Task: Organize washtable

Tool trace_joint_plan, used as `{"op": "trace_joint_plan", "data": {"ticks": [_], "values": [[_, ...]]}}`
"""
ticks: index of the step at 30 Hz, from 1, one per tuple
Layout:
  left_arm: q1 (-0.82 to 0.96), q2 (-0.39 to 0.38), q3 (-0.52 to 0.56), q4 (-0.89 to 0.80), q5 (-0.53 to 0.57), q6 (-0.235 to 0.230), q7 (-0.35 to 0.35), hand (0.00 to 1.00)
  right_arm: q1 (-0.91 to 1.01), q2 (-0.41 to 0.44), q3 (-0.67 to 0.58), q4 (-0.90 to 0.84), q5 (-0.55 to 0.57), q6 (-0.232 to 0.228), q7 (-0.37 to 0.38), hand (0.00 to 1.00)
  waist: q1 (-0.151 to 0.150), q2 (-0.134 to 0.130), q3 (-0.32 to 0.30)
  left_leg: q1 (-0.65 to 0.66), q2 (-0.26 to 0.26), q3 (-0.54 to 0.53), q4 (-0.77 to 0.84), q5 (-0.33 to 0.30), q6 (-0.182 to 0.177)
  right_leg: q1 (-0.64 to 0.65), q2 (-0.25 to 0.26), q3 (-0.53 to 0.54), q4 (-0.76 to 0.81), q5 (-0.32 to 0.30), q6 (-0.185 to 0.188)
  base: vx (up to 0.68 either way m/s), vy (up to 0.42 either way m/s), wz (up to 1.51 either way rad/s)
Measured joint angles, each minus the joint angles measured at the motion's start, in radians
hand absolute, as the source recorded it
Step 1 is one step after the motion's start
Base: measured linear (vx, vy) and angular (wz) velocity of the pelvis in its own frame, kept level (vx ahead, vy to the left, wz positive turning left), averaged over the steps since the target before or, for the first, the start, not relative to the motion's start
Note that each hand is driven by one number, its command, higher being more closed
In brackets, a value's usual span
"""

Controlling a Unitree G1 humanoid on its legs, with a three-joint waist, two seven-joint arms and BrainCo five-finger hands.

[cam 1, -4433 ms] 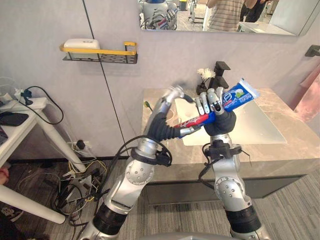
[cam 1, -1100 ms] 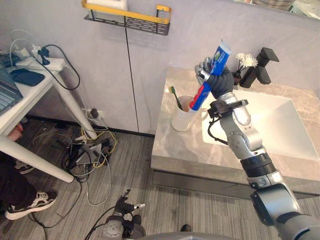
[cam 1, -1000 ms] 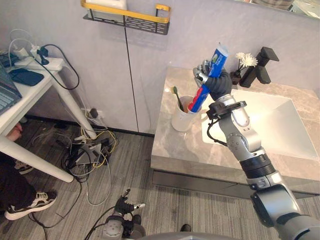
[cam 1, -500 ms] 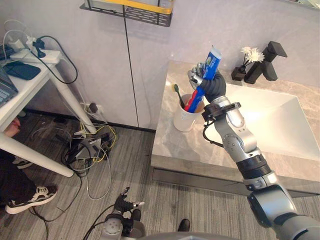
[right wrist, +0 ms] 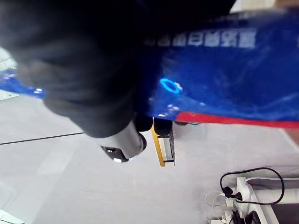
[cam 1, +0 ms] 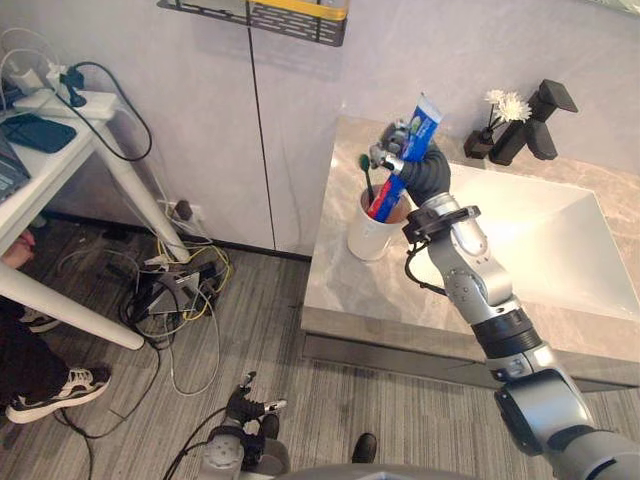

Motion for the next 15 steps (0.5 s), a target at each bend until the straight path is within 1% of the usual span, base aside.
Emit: {"op": "trace_joint_plan", "data": {"ticks": [6,9,14,15], "values": [[0.000,0.000,0.002,0.000,0.000,0.001,0.001,0.00,0.015,0.000,-0.012,-0.036,0.001,-0.004,0.001,0.00,-0.001,0.000,0.000,0.000,0.000,0.001,0.000,0.000,0.000,0.000,0.000,0.002,0.000,0.001,-0.001,0.00,0.000,0.00],[0.000,-0.004,0.013,0.003,0.000,0.001,0.002,0.00,0.071,0.000,-0.020,-0.107,0.001,-0.010,0.002,0.00,-0.003,0.000,0.000,0.001,0.000,0.002,0.000,0.000,0.000,0.000,0.000,0.004,0.001,0.001,-0.001,0.00,0.001,-0.01],[0.000,-0.009,0.027,0.006,0.000,0.001,0.003,0.00,0.131,0.002,-0.056,-0.174,0.001,-0.014,0.011,0.00,-0.004,0.000,0.000,0.002,0.000,0.003,0.000,0.000,0.000,0.000,0.000,0.005,0.002,0.001,-0.001,0.00,0.000,0.00],[0.000,-0.010,0.027,0.008,0.001,0.001,0.003,0.00,0.144,0.002,-0.063,-0.197,0.002,-0.022,0.017,0.00,-0.005,0.000,0.000,0.003,0.000,0.003,0.000,0.000,0.000,0.000,0.000,0.005,0.003,0.001,-0.001,0.00,0.000,0.00]]}}
